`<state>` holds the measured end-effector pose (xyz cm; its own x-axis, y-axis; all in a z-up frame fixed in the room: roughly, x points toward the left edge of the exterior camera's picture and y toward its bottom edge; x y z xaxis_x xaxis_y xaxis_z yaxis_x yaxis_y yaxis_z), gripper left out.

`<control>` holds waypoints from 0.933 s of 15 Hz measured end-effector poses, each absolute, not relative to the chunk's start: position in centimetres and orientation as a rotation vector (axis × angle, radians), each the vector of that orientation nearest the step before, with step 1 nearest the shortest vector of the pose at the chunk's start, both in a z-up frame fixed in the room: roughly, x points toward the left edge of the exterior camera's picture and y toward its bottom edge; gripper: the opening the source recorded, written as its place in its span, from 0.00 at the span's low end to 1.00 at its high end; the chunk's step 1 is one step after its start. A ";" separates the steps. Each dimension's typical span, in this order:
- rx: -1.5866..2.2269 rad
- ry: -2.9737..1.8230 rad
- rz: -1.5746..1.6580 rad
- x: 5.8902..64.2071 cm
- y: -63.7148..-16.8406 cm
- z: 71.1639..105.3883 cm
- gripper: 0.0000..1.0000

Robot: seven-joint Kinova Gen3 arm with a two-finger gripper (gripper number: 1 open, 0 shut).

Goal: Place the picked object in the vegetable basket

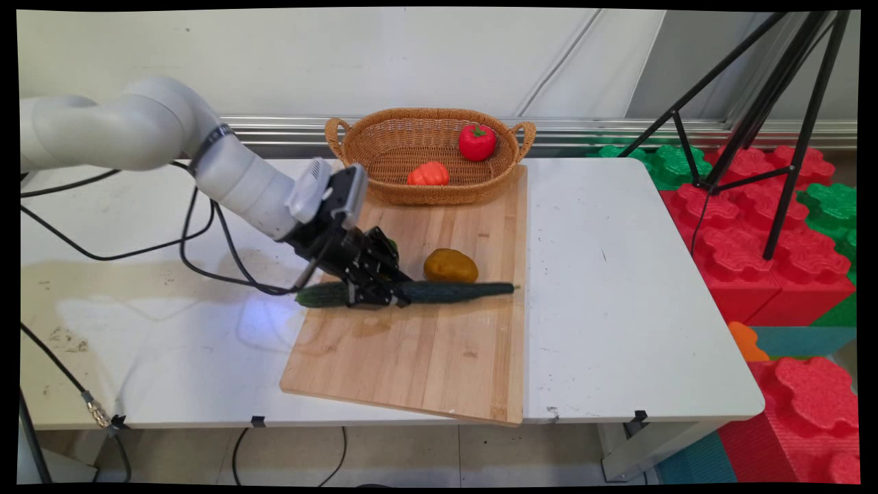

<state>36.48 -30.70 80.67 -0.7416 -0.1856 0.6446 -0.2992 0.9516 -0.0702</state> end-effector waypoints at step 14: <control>0.363 -2.325 0.265 42.0 -31.3 89.8 0.00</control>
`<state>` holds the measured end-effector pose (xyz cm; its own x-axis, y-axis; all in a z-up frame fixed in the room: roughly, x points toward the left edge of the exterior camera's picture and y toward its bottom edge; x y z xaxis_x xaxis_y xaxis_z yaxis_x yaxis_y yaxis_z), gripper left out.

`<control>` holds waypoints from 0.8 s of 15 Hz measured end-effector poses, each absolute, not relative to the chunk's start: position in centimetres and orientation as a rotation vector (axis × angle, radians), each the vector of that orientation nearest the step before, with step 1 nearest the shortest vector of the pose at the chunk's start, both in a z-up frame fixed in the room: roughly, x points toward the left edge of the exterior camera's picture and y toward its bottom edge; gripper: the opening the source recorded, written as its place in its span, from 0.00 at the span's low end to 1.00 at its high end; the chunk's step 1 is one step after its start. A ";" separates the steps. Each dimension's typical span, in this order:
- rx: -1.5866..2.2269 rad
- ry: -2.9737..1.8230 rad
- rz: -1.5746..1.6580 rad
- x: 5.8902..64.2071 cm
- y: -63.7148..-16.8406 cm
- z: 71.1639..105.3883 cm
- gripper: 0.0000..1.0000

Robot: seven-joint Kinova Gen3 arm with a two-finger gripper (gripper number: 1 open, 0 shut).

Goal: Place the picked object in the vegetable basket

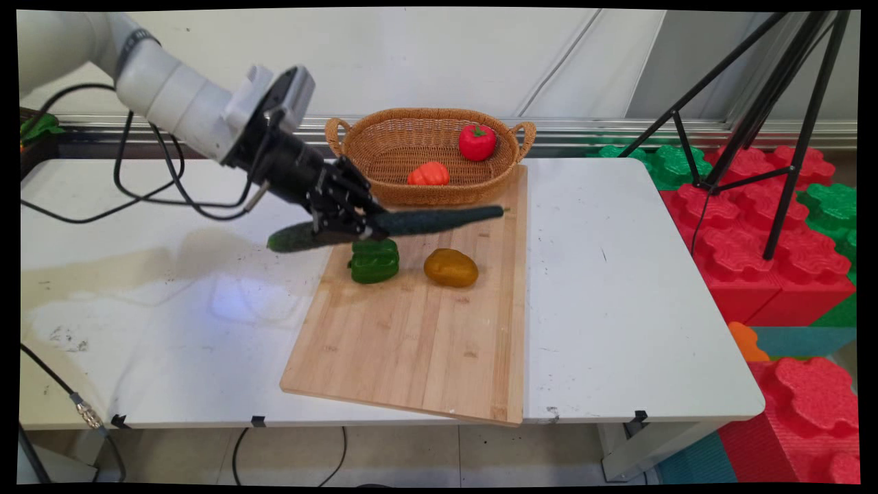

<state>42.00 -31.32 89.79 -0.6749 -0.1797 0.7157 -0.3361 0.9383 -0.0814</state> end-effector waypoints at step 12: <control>0.366 -2.312 0.502 43.5 -39.0 92.6 0.00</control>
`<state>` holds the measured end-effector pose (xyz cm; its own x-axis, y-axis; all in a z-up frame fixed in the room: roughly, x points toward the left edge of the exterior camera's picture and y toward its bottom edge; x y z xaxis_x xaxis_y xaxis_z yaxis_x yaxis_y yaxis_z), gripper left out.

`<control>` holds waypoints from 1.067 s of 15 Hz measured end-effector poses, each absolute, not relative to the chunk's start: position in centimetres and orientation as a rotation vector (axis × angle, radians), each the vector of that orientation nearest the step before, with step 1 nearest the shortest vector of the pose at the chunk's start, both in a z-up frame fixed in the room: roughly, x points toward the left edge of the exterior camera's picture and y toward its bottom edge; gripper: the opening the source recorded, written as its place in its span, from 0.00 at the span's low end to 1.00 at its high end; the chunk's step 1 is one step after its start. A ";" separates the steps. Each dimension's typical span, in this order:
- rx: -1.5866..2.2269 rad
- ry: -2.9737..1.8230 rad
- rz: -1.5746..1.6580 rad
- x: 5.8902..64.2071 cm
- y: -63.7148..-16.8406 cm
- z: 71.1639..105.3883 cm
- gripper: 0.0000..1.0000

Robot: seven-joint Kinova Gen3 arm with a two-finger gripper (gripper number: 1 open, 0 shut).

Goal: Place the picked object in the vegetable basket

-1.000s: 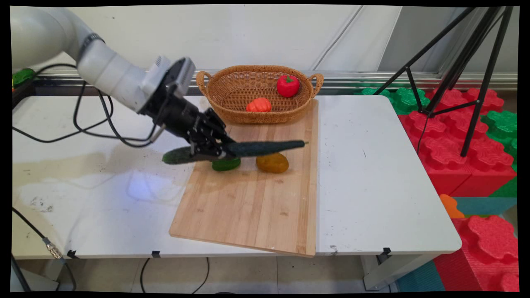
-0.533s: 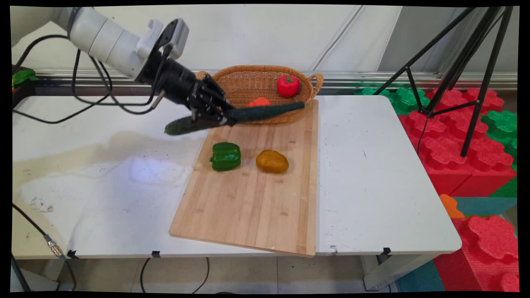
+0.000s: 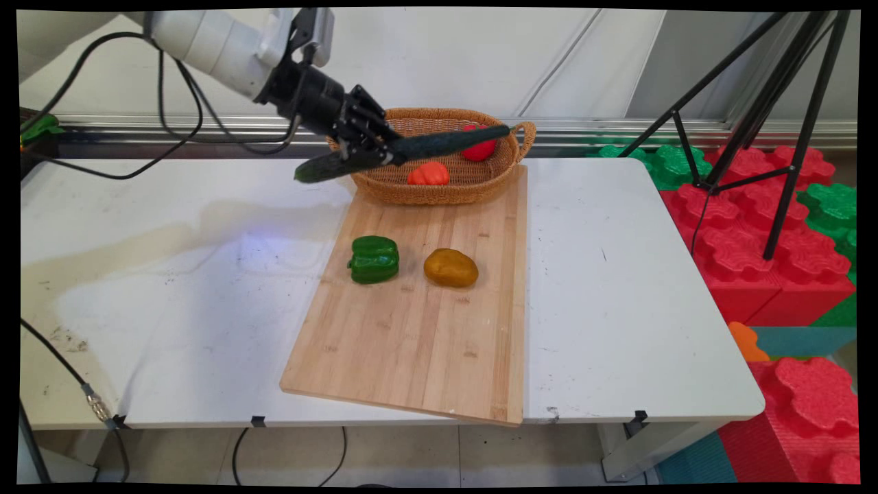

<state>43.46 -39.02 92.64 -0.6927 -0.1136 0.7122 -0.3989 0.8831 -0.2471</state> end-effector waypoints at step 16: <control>0.337 -2.388 0.704 41.0 -50.5 88.7 0.00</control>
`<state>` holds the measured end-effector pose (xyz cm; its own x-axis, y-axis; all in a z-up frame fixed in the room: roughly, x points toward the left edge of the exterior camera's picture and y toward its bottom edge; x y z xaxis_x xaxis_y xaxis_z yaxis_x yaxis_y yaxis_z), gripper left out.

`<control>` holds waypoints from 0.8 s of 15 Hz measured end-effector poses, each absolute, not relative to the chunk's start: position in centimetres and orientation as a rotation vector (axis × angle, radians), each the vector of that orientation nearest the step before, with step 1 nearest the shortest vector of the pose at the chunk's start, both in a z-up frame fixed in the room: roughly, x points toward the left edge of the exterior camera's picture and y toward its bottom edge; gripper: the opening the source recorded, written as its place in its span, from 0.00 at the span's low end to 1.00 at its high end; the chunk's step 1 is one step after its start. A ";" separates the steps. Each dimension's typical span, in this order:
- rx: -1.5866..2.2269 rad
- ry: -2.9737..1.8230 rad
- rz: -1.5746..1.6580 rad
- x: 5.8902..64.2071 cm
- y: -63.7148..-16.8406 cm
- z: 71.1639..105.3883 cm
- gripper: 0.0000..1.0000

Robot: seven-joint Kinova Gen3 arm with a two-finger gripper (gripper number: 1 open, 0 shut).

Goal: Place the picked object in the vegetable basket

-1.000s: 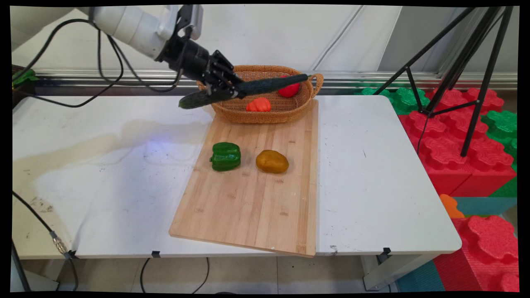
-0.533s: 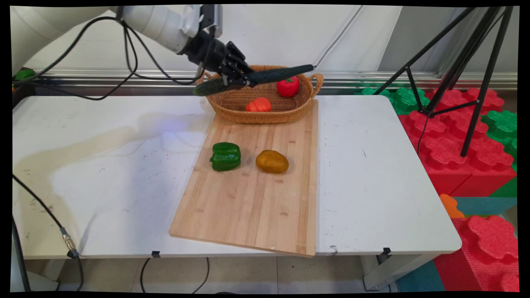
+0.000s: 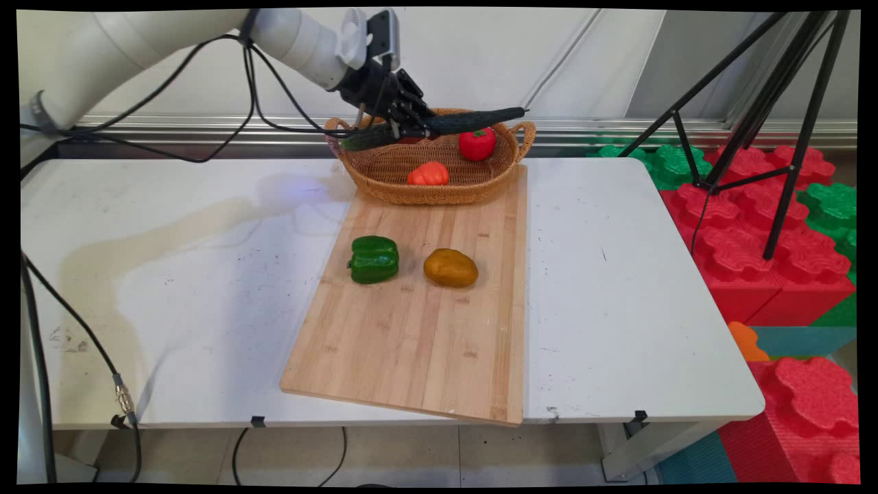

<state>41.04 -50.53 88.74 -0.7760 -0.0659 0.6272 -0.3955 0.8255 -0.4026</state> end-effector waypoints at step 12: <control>0.344 -2.449 0.710 40.6 -55.5 85.2 0.00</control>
